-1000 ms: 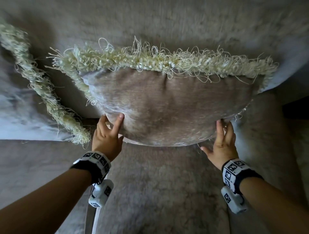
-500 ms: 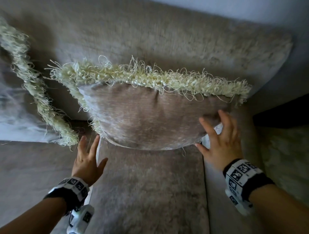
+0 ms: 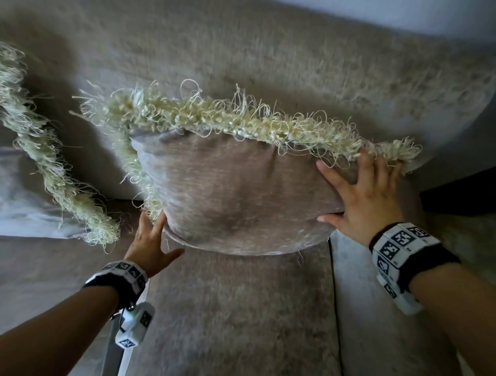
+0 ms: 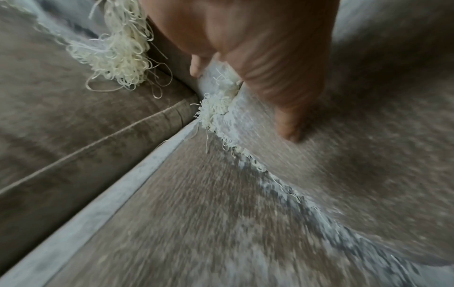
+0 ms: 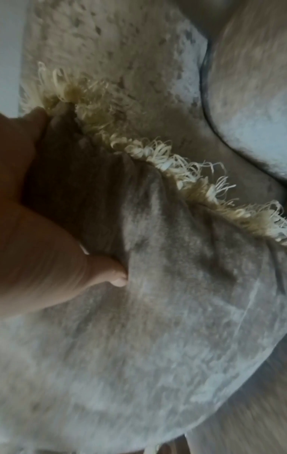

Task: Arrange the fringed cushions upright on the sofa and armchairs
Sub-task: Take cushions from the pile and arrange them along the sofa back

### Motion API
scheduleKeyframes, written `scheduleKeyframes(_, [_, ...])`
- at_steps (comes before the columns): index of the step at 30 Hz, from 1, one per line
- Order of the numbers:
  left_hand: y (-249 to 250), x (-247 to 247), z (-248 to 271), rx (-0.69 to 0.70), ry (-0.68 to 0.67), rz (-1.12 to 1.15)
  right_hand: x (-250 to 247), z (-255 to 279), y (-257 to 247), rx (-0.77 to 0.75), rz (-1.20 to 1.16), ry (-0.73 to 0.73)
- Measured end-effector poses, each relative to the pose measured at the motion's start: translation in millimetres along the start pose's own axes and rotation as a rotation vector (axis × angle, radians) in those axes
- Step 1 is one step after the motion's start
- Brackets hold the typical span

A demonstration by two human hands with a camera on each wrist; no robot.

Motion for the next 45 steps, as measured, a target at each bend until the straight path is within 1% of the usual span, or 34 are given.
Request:
scheduleKeyframes(2, [-1.6, 9.1, -13.9, 0.010, -0.076, 0.010, 10.1, -1.5, 6.1, -0.006, -0.013, 0.037])
scheduleKeyframes(3, [-0.3, 13.2, -19.4, 0.015, -0.087, 0.001, 15.0, -0.8, 9.0, -0.010, -0.016, 0.059])
scheduleKeyframes(6, [3.1, 27.1, -31.1, 0.047, -0.028, -0.022, 32.1, 5.0, 14.0, -0.004, -0.027, 0.105])
scheduleKeyframes(8, [2.7, 43.7, -34.6, 0.073, -0.004, -0.054, 46.4, 9.1, 17.4, 0.021, -0.031, 0.099])
scheduleKeyframes(10, [3.8, 60.6, -35.6, 0.097, -0.015, -0.059, 57.8, 12.4, 19.4, 0.035, -0.053, 0.094])
scheduleKeyframes(11, [3.2, 68.3, -36.1, 0.108, -0.041, -0.057, 61.5, 14.1, 20.0, 0.035, -0.065, 0.098])
scheduleKeyframes(13, [0.6, 72.9, -38.5, 0.117, -0.028, -0.096, 65.1, 15.6, 20.5, 0.026, -0.075, 0.116])
scheduleKeyframes(16, [-6.0, 67.7, -40.1, 0.056, -0.051, -0.142, 64.6, 16.3, 19.4, -0.004, -0.078, 0.148])
scheduleKeyframes(19, [-3.6, 60.6, -29.8, -0.052, -0.107, -0.171, 56.6, 16.9, 18.4, -0.032, -0.079, 0.164])
scheduleKeyframes(20, [-1.4, 53.4, -26.8, -0.110, -0.104, -0.146, 52.9, 16.8, 18.5, -0.034, -0.078, 0.161])
scheduleKeyframes(21, [-0.5, 46.3, -23.6, -0.138, -0.079, -0.137, 48.5, 17.2, 18.4, -0.035, -0.077, 0.160])
scheduleKeyframes(22, [1.5, 38.8, -19.3, -0.130, -0.026, -0.149, 43.7, 18.0, 18.4, -0.039, -0.075, 0.162])
scheduleKeyframes(23, [4.5, 36.2, -13.5, -0.113, -0.030, -0.113, 38.4, 20.1, 19.0, -0.041, -0.071, 0.169])
scheduleKeyframes(25, [21.9, 20.2, 0.1, -0.021, -0.002, -0.099, 27.1, 27.5, 21.6, -0.033, -0.065, 0.199])
scheduleKeyframes(27, [50.0, -6.6, 15.8, 0.084, 0.072, -0.058, 15.2, 38.1, 29.5, 0.008, -0.077, 0.225])
scheduleKeyframes(30, [91.0, -53.1, 34.0, 0.212, 0.207, -0.159, 2.6, 58.4, 50.4, 0.097, -0.133, 0.257])
scheduleKeyframes(33, [126.5, -101.1, 44.6, 0.342, 0.281, -0.269, -3.6, 74.9, 68.1, 0.171, -0.204, 0.240])
scheduleKeyframes(35, [143.1, -130.3, 49.3, 0.404, 0.276, -0.349, -7.9, 79.9, 72.7, 0.205, -0.274, 0.232])
scheduleKeyframes(39, [160.0, -172.8, 51.8, 0.437, 0.225, -0.428, -15.3, 79.3, 69.7, 0.267, -0.330, 0.209])
scheduleKeyframes(42, [154.2, -184.3, 46.3, 0.380, 0.186, -0.490, -10.2, 74.6, 62.8, 0.284, -0.372, 0.196])
scheduleKeyframes(45, [141.5, -174.6, 38.7, 0.283, 0.150, -0.493, 10.7, 68.6, 51.4, 0.312, -0.406, 0.142])
Point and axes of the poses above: each hand's wrist, its own z-axis away from the middle knuckle, its own x-axis out of the palm, y = z × x, the point moved 7 cm from there along -z, towards the middle knuckle, and after that the axes turned 5 degrees about -y, right-handed, at the moved point
